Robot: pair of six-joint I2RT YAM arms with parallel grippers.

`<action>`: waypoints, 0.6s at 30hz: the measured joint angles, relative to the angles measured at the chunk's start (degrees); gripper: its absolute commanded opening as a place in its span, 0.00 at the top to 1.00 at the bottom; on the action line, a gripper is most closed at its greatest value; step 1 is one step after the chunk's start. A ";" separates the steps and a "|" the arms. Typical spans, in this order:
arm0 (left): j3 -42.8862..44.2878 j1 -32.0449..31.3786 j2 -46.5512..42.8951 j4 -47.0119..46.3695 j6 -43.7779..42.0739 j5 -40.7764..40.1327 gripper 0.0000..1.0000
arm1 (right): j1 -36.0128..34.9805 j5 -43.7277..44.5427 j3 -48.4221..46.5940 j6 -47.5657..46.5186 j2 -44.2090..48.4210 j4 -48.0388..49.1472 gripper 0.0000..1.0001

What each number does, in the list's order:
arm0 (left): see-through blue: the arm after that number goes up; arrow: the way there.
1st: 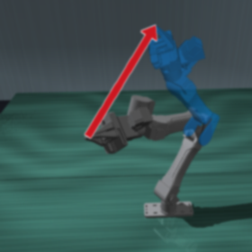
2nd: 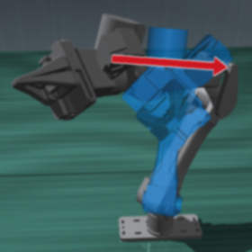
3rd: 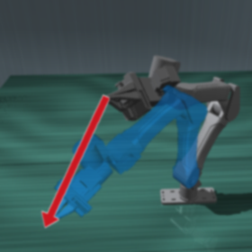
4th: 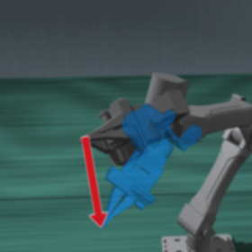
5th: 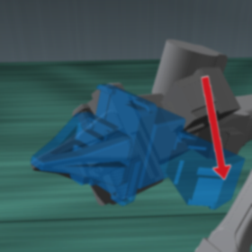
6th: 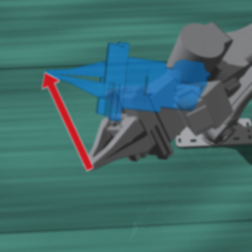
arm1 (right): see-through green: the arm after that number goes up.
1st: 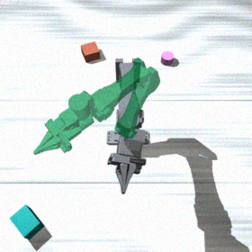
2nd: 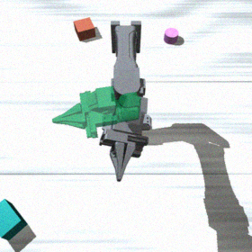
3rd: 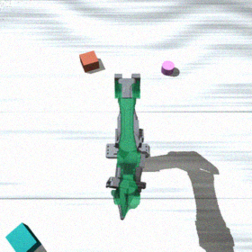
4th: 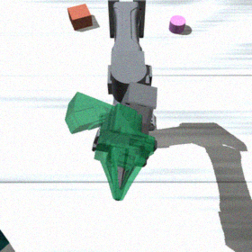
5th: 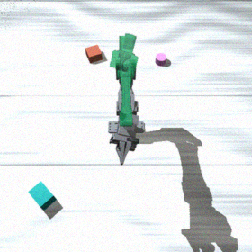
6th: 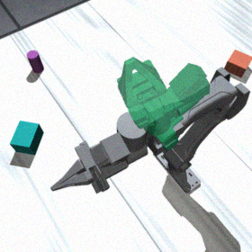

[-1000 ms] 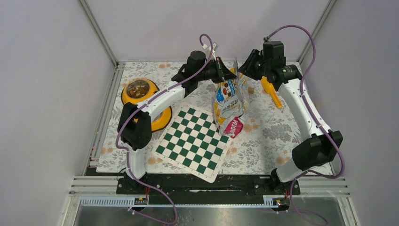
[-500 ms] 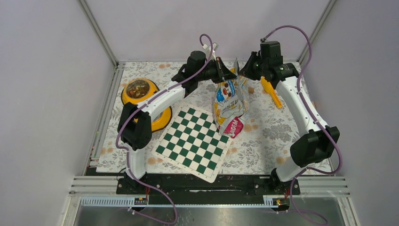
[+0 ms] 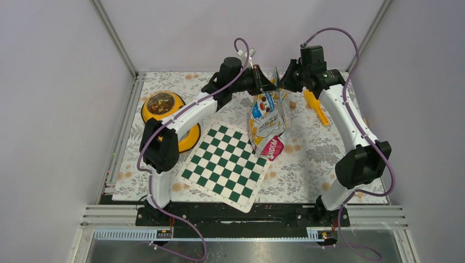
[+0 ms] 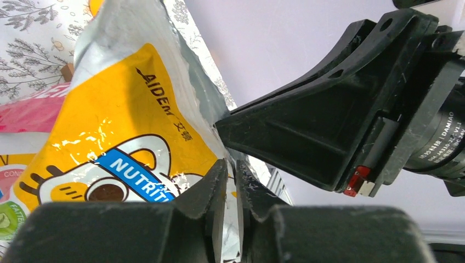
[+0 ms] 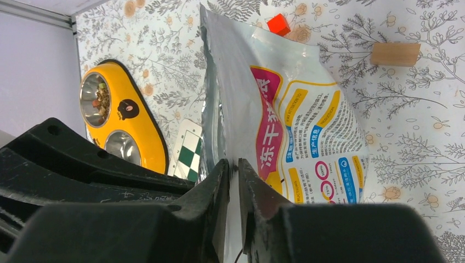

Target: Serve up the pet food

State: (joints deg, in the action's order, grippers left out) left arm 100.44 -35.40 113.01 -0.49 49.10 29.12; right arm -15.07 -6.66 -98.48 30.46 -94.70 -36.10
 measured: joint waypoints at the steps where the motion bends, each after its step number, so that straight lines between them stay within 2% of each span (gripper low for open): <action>1: 0.48 0.00 0.28 0.42 -0.07 -0.07 0.82 | -0.09 0.00 -0.48 -0.17 -0.59 -0.31 0.88; 4: 1.03 0.02 0.90 1.16 -0.15 -0.59 0.79 | -0.17 0.00 -1.03 -0.50 -1.40 -0.87 1.00; 10: 4.04 -0.02 2.34 4.11 -0.09 -2.01 0.77 | -0.22 -0.09 -1.03 -0.94 -1.36 -0.92 1.00; 11: 4.70 -0.02 2.75 4.55 -0.02 -2.21 0.80 | -0.22 -0.09 -1.03 -1.05 -1.29 -0.90 1.00; 13: 5.53 0.02 3.43 4.98 0.26 -2.29 0.99 | -0.17 -0.02 -0.96 -1.18 -1.18 -0.92 1.00; 18: 6.84 -0.02 4.22 6.47 0.35 -2.27 1.00 | -0.20 0.68 -0.26 -1.33 -0.48 -0.66 1.00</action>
State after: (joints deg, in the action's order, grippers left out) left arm 107.28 -35.42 117.23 5.98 49.45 26.85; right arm -15.27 -5.98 -98.74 29.12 -95.18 -36.75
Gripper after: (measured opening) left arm 0.010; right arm 0.019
